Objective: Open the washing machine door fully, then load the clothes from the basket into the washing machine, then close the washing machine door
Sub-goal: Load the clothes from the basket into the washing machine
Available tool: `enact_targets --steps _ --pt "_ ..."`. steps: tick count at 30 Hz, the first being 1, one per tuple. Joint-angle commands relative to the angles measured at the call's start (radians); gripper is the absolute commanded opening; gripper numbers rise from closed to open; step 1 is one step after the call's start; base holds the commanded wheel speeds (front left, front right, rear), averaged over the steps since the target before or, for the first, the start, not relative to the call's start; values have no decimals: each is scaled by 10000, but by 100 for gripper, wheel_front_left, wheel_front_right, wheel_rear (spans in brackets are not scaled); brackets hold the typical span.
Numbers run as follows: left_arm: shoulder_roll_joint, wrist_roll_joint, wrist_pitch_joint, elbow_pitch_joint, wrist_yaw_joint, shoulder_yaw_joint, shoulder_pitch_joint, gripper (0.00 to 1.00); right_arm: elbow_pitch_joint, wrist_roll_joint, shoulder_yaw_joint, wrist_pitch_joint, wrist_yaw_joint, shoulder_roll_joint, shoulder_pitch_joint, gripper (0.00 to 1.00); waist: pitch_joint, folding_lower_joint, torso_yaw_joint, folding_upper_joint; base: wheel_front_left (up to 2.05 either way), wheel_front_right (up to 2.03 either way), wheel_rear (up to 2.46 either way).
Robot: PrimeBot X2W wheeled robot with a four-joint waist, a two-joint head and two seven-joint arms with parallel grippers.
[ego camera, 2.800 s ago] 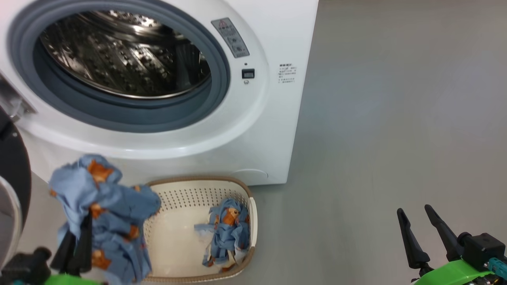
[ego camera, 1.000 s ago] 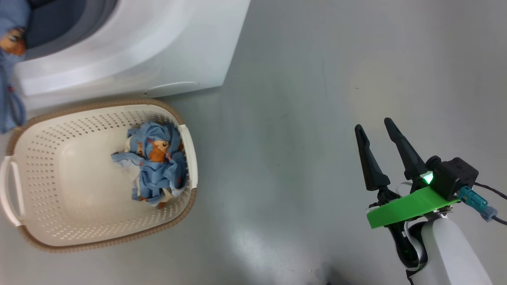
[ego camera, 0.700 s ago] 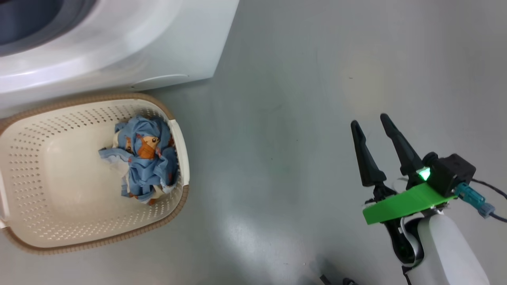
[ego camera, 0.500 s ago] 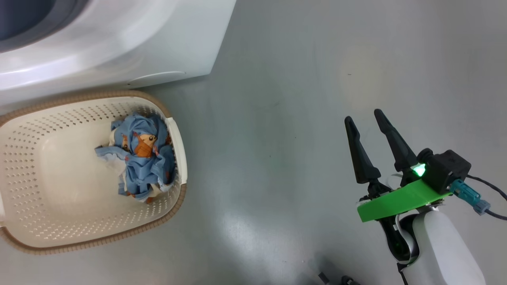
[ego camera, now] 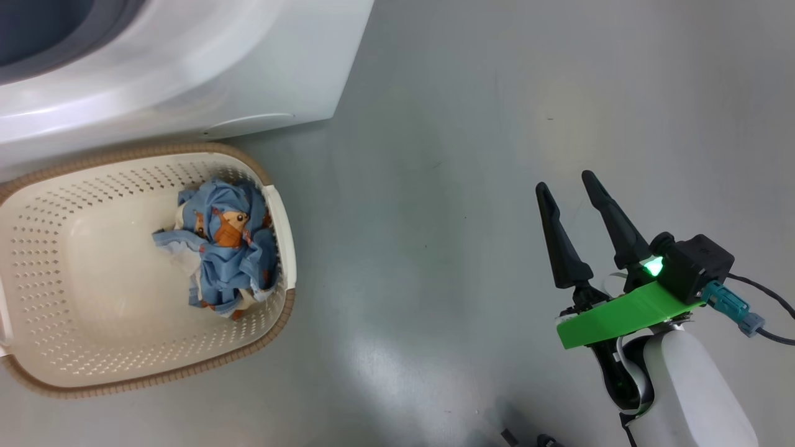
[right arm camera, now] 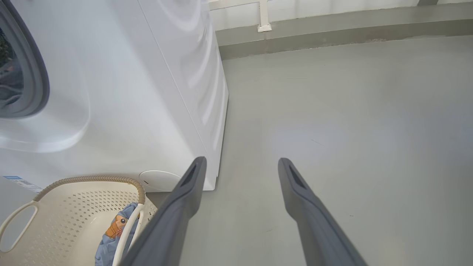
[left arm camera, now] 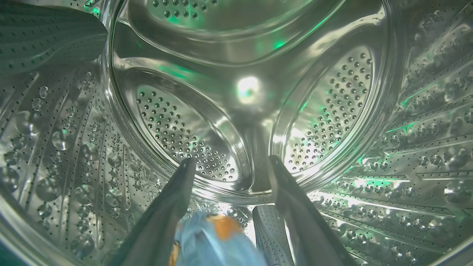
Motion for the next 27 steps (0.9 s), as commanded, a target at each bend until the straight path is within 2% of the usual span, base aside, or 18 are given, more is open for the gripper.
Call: enact_targets --steps 1,14,27 --pt "412 121 -53 -195 -51 192 147 100 -170 48 255 -48 16 24 61 100 -5 0 -4 0 0 0 0" --pt "-185 -41 -53 -410 -94 607 1136 100 -153 -8 166 -48 16 -32 111 100 -282 0 130 0 0 0 0" --pt "-946 -415 -53 -1080 -97 637 3497 100 0 -36 29 -48 16 -374 367 100 -1379 0 672 0 0 0 0"
